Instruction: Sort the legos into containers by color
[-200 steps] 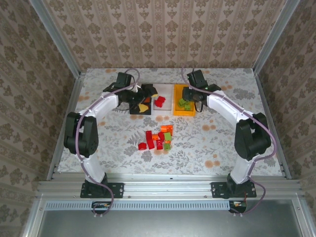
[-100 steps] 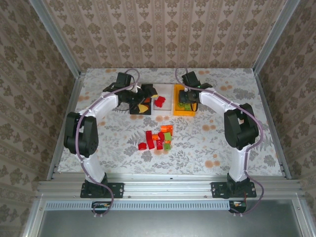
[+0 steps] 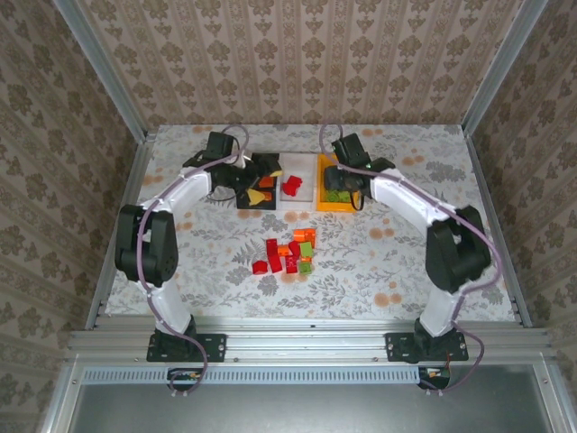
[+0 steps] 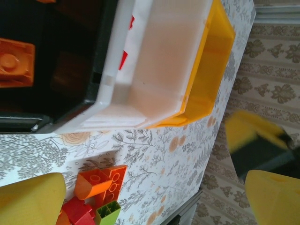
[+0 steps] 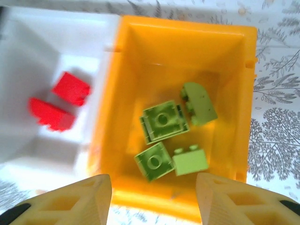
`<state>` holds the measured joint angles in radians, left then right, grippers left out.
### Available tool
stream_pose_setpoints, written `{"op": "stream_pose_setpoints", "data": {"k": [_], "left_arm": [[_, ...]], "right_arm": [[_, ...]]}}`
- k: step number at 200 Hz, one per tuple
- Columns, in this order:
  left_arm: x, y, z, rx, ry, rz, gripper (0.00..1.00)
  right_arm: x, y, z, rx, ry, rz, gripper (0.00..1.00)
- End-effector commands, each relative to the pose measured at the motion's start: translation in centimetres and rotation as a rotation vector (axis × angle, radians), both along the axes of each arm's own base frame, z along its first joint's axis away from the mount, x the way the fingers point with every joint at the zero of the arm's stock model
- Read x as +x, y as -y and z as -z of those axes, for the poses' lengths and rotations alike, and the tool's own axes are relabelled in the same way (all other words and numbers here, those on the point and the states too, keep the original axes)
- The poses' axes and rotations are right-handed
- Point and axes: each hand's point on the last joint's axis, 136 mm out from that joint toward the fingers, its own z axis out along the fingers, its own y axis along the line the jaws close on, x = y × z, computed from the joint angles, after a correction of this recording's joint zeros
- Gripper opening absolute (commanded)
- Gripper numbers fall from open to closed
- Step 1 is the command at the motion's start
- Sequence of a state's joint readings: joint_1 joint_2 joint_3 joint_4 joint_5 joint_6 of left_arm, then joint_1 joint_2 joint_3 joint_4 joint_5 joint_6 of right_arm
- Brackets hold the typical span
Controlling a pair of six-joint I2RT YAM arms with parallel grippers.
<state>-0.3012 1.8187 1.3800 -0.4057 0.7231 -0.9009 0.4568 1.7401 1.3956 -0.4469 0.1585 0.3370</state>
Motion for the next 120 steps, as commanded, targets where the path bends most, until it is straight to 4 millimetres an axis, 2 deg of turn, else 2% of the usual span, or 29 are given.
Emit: {"op": "stream_pose_setpoints", "data": {"k": [1,31,61,84,120], "left_arm": [[1.2,-2.0,-1.4,-0.009,0.034,-0.039,1.00],[2.8,-5.6,-1.7,-0.010,0.041,-0.137,1.00],[3.9,-8.3,-1.7,-0.018,0.039,-0.207,1.00],[4.0,-8.8,-1.8,-0.026,0.038,-0.223,1.00],[3.9,-8.3,-1.7,-0.026,0.036,-0.211,1.00]], "right_arm": [[-4.7,-2.2,-0.8,-0.019,0.034,-0.049,0.51],[-13.0,-5.8,3.8,0.056,-0.107,-0.121,0.58],[-19.5,-8.4,8.3,0.048,-0.273,-0.225,0.64],[-21.7,-9.1,10.3,-0.013,-0.330,-0.286,0.68],[-21.5,-9.6,11.4,-0.057,-0.351,-0.326,0.70]]}}
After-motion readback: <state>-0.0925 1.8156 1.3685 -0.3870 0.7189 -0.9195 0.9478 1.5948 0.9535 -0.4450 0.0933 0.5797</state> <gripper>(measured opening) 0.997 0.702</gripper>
